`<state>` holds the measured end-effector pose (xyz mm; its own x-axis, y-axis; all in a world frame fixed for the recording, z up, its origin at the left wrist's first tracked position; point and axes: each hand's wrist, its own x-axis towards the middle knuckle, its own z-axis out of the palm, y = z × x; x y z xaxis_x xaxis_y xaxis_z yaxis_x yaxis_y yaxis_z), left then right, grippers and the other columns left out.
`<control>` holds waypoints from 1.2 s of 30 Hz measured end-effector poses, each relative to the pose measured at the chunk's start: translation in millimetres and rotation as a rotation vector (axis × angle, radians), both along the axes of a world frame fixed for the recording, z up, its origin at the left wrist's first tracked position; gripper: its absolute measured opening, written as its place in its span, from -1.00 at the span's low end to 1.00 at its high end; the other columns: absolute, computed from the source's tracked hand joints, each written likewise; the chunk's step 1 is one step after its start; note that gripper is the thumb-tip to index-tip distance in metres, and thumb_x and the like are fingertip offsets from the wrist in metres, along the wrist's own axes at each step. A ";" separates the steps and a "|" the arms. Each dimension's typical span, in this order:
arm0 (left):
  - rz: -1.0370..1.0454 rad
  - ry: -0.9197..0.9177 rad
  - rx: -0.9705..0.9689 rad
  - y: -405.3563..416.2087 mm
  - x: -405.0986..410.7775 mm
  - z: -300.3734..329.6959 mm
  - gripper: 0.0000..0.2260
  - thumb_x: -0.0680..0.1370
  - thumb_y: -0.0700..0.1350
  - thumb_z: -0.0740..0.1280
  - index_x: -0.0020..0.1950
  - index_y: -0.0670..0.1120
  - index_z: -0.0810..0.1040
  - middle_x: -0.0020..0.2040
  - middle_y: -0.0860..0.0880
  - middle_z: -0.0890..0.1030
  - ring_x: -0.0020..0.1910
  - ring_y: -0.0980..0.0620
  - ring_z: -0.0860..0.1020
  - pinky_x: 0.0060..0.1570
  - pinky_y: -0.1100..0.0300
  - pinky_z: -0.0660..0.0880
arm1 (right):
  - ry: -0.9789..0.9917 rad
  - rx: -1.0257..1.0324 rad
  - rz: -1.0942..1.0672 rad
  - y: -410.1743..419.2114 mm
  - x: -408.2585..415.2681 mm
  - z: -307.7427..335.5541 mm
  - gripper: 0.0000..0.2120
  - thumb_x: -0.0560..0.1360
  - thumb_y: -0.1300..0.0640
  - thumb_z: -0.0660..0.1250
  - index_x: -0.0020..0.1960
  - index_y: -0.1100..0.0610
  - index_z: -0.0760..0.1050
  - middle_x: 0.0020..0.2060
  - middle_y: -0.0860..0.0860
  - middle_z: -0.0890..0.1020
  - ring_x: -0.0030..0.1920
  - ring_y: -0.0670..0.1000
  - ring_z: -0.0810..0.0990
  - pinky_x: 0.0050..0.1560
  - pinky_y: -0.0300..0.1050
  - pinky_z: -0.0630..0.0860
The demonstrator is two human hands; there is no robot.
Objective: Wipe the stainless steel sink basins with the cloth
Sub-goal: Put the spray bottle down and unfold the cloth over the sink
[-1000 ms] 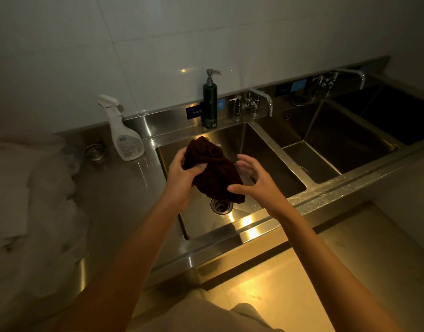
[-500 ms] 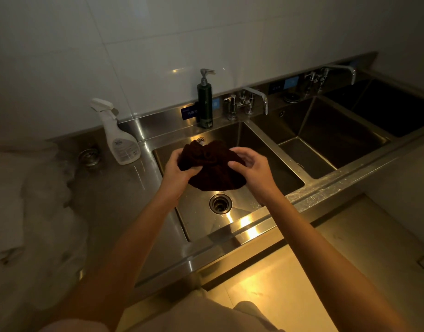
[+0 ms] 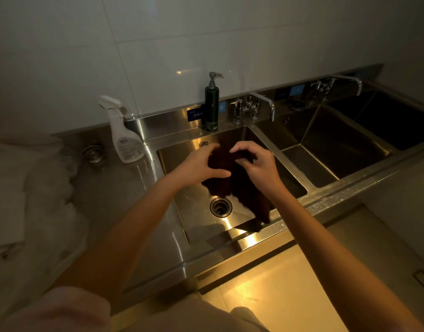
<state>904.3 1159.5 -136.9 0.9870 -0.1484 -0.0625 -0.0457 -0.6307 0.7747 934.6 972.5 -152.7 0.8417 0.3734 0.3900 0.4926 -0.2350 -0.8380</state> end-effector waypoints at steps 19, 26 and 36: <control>0.070 -0.309 -0.204 -11.1 9.1 -6.3 -0.50 0.44 -0.33 0.42 0.27 0.11 0.46 0.24 0.07 0.52 0.24 0.15 0.49 0.12 0.36 0.47 | 0.550 0.062 0.051 -22.1 10.5 -4.5 -0.27 0.35 0.32 0.48 0.41 0.00 0.26 0.18 -0.04 0.52 0.21 -0.05 0.52 0.27 -0.02 0.46; 0.001 -0.341 0.126 -12.0 7.3 -12.1 -0.52 0.47 -0.21 0.40 0.30 0.17 0.40 0.14 0.17 0.53 0.11 0.14 0.52 0.05 0.05 0.54 | 0.505 -0.018 0.221 -14.1 25.6 27.1 -0.40 0.34 0.20 0.51 0.33 0.06 0.39 0.14 0.00 0.59 0.12 -0.07 0.61 0.06 -0.17 0.58; 0.174 -0.363 0.188 -8.6 -1.3 -17.3 -0.46 0.42 -0.16 0.44 0.34 0.06 0.33 0.11 0.17 0.46 0.03 0.21 0.46 -0.13 0.34 0.33 | 0.073 -0.459 0.195 11.3 32.6 35.5 -0.78 0.43 0.24 0.44 0.01 -0.01 0.56 -0.02 -0.10 0.58 0.07 -0.11 0.55 0.08 -0.15 0.52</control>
<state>903.1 1150.9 -154.1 0.9593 0.0028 0.2825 -0.1741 -0.7817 0.5989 967.2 983.8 -117.2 0.7578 0.6460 0.0917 0.5084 -0.4965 -0.7035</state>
